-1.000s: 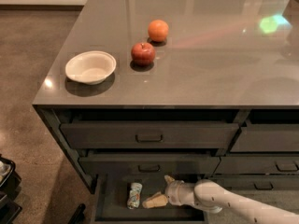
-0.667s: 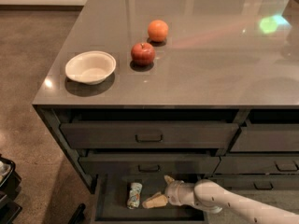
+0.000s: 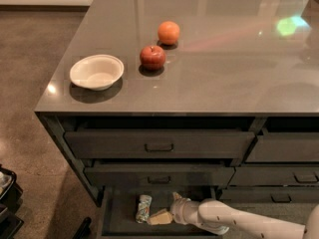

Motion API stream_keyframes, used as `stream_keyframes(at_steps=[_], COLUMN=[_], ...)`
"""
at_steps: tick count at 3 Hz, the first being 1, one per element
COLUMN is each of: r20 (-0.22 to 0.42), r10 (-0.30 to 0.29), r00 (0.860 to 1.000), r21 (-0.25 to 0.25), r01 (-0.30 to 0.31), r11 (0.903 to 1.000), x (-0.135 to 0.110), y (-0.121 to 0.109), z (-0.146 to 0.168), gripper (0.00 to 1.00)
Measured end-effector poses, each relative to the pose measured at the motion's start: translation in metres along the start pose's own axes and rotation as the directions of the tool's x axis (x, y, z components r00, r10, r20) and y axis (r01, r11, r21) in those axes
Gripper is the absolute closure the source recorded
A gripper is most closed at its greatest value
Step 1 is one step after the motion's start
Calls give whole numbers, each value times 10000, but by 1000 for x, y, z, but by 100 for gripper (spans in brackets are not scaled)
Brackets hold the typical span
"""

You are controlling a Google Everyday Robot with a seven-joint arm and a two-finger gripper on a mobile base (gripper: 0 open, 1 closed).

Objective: Pick 7up can from bottom drawer and place on counter

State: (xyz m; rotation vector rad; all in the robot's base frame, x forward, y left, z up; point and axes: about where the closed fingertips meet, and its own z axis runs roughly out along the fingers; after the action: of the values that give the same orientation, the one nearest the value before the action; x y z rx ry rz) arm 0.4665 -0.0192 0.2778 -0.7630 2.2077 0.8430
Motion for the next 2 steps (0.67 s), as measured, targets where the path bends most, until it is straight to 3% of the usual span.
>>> stream_keyframes(at_steps=[1, 2], r20=[-252, -310], r10=[-583, -675], r00=[9980, 9972], r21=[-136, -230], r01=[579, 668], r11=[9982, 9975], x=[13, 13], y=[5, 9], z=[79, 89], gripper=[0, 0])
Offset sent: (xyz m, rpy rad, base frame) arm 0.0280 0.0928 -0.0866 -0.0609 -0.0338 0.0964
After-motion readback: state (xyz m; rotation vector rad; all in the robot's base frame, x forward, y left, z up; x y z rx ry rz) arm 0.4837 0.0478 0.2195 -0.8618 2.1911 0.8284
